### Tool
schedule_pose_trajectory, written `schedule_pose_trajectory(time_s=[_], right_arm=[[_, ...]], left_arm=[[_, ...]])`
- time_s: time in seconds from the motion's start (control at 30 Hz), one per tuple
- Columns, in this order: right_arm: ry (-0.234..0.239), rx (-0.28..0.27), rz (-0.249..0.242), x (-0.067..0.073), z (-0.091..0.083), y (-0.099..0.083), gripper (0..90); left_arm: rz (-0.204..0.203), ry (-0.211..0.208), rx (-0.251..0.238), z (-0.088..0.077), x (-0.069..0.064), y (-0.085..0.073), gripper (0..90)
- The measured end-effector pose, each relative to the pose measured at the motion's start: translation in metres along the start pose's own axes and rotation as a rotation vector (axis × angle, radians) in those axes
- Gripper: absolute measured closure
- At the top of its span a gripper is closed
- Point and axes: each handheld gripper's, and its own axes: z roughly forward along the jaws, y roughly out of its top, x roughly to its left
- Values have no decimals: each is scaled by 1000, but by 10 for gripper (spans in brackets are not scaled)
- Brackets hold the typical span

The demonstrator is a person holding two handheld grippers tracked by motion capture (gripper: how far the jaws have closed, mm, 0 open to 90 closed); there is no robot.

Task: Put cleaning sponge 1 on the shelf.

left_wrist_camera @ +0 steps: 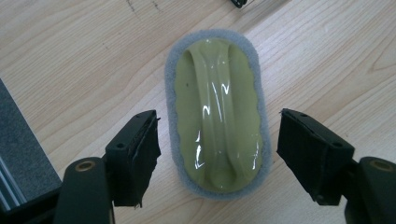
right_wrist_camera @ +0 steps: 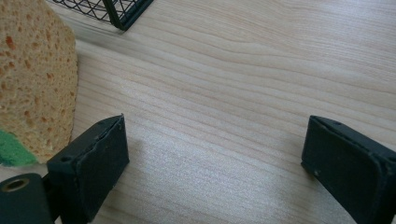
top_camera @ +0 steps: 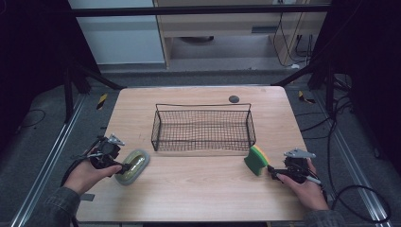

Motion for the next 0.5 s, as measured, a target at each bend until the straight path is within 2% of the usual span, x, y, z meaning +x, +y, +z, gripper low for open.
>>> schedule_pose_trajectory(time_s=[0.17,0.5], right_arm=[[0,-2,-1,0,0,0,74],[1,-2,1,0,0,0,74]], left_arm=[[-13,-1,17,1,3,-3,298],[-2,-23,49,7,0,1,366]])
